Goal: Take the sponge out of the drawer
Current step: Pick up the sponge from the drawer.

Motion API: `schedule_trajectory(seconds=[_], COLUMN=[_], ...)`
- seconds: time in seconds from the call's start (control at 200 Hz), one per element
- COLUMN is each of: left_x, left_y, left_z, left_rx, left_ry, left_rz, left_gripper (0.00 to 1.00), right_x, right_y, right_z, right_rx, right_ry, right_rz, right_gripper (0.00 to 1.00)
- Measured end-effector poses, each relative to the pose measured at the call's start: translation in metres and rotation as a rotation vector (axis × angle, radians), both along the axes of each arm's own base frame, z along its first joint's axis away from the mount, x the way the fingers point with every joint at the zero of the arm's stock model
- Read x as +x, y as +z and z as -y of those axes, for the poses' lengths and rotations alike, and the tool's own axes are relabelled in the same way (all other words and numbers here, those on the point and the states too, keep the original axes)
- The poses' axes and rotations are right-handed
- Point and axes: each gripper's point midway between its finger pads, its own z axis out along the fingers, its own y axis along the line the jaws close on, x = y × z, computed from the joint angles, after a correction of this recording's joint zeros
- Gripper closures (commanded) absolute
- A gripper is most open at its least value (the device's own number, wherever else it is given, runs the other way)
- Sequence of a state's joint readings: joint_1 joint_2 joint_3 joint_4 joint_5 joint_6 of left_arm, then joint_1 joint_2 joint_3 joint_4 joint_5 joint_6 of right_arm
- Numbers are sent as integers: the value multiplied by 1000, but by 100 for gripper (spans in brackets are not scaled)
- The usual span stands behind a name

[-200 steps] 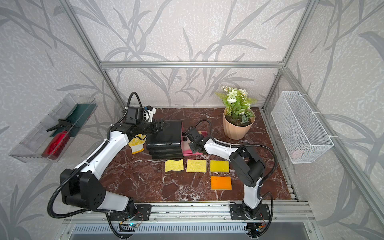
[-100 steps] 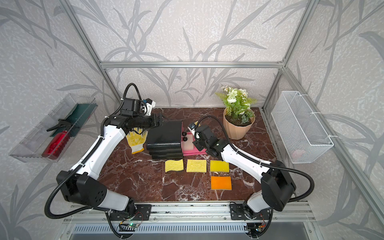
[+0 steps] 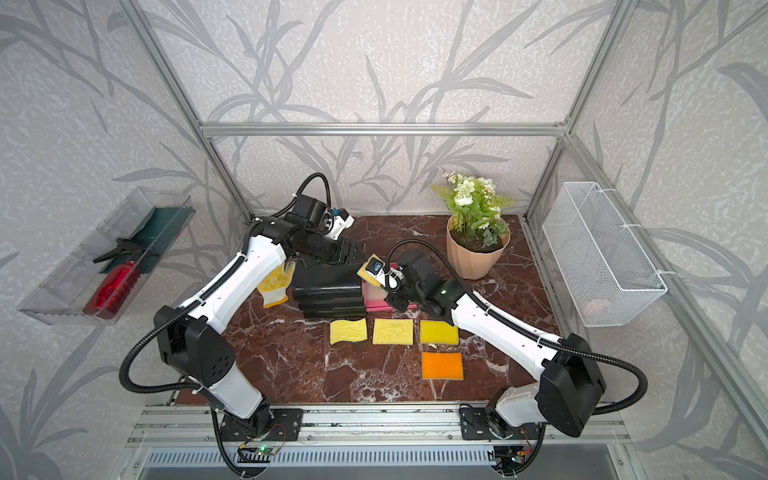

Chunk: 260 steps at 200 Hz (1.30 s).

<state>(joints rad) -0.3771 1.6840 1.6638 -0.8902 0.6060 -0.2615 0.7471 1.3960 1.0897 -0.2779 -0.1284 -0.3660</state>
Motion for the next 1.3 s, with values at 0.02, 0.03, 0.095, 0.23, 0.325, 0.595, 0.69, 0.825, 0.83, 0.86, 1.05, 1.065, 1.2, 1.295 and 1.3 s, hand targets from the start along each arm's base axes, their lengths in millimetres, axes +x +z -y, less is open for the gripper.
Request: schedule_trajectory(seconds=[0.02, 0.03, 0.095, 0.23, 0.325, 0.595, 0.69, 0.825, 0.83, 0.86, 1.05, 1.065, 1.2, 1.295, 1.3], left_x=[-1, -1, -2, -8, -12, -16, -17, -16, -16, -15, -17, -18, -23, -28, -29], left_y=[0, -1, -2, -7, -9, -12, -12, -12, -12, -11, -15, -16, -14, -12, -12], left_z=[1, 2, 5, 11, 14, 17, 18, 19, 19, 19, 16, 16, 11, 9, 9], left_rx=[0, -1, 0, 10, 12, 20, 20, 18, 18, 17, 10, 10, -12, -32, -33], left_ry=[-7, -7, -22, -53, -73, -101, -102, -99, -99, -95, -43, -40, 23, 71, 73], left_rz=[0, -2, -3, -16, -23, -23, -23, -21, -20, -19, -16, -14, 0, 16, 16], left_gripper=[41, 42, 44, 52, 55, 100, 100, 100, 100, 100, 100, 100, 100, 100, 100], right_x=[-1, -1, -3, -6, -7, -8, -8, -8, -8, -7, 2, 2, 1, -5, -5], right_y=[0, 0, 0, 2, 2, 1, 1, 3, 3, 4, 19, 20, 26, 31, 31], right_z=[-1, -1, -2, -4, -5, -5, -5, -5, -5, -4, 2, 2, 15, 32, 33], right_rx=[1, 1, 3, 4, 5, 2, 3, 13, 14, 19, 74, 81, 146, 199, 200], right_ry=[6, 9, 24, 45, 53, 62, 61, 52, 51, 42, -50, -58, -148, -219, -221], right_rz=[-2, -2, -6, -6, -7, -12, -12, -14, -14, -12, 20, 20, 27, 45, 46], right_gripper=[100, 100, 100, 100, 100, 100, 100, 87, 86, 84, 62, 61, 52, 38, 38])
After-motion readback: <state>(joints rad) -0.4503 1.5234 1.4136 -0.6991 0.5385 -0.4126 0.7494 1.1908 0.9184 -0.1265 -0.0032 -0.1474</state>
